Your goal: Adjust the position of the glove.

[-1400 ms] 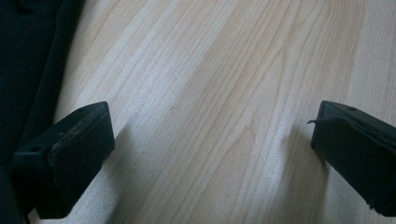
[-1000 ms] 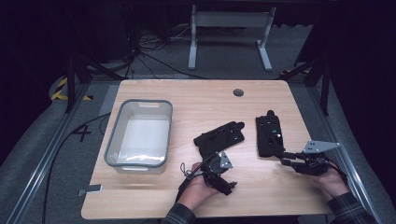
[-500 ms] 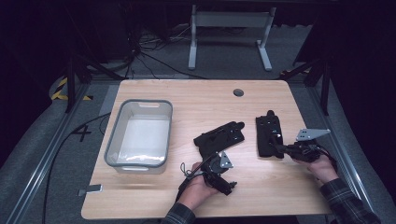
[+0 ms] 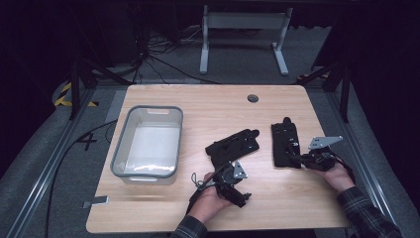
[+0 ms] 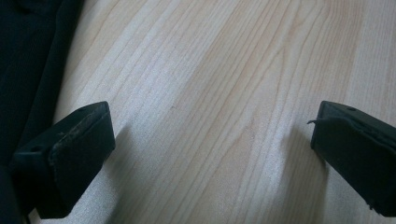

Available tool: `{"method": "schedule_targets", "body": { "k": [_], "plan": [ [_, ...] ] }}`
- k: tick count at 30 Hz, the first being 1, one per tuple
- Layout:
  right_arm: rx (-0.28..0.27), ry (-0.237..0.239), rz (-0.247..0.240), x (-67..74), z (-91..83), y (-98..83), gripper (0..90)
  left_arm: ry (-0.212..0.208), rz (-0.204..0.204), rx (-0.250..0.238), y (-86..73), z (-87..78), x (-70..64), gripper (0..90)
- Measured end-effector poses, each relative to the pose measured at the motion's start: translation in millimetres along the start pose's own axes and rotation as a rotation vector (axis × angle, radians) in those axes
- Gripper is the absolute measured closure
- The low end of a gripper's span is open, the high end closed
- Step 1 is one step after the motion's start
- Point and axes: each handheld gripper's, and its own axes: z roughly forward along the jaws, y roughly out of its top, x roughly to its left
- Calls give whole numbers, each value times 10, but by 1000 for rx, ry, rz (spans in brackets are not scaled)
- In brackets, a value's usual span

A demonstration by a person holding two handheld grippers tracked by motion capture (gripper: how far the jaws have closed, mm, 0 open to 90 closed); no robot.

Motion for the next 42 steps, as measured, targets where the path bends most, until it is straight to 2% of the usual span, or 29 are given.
{"method": "schedule_targets", "body": {
  "k": [5, 11, 29, 42],
  "plan": [
    [4, 3, -2, 1, -2, -4, 899, 0, 0, 0, 0, 0, 0, 0],
    [18, 33, -18, 36, -25, -18, 900, 1, 0, 0, 0, 0, 0, 0],
    [69, 125, -93, 344, -153, -117, 900, 1, -1, 0, 0, 0, -1, 0],
    [90, 183, -123, 538, -248, -211, 900, 1, -1, 0, 0, 0, -1, 0]
  ]
}}
